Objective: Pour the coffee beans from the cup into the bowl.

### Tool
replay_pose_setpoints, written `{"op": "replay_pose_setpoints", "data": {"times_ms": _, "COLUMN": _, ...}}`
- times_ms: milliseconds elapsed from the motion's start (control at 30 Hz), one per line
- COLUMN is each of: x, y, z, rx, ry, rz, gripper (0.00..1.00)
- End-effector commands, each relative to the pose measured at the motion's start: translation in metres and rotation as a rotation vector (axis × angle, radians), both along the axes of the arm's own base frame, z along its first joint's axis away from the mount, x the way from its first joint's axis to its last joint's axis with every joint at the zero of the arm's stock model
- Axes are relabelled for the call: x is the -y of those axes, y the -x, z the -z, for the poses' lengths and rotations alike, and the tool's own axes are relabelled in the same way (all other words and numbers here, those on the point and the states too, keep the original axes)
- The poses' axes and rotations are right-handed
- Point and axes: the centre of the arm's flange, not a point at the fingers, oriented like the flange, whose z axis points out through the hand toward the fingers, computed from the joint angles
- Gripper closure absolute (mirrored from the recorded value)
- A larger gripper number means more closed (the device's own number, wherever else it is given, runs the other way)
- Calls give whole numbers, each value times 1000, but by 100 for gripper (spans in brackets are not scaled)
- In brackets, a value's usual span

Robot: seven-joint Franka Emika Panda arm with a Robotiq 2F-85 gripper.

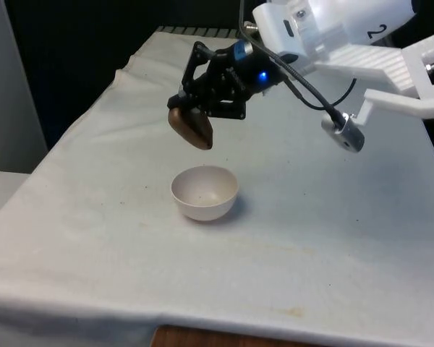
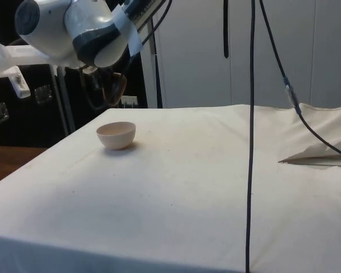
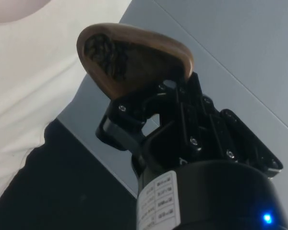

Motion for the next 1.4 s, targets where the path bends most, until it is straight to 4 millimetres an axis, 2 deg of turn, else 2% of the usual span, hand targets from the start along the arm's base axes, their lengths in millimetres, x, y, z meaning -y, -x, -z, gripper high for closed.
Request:
{"op": "replay_pose_setpoints", "data": {"times_ms": 0, "x": -2, "y": 0, "z": 1, "rx": -3, "ry": 11, "rz": 1, "gripper": 100}}
{"op": "replay_pose_setpoints", "data": {"times_ms": 567, "x": -2, "y": 0, "z": 2, "rx": 6, "ry": 22, "rz": -2, "gripper": 100}}
{"op": "replay_pose_setpoints", "data": {"times_ms": 1367, "x": -20, "y": 1, "z": 16, "rx": 29, "ry": 152, "rz": -23, "gripper": 100}}
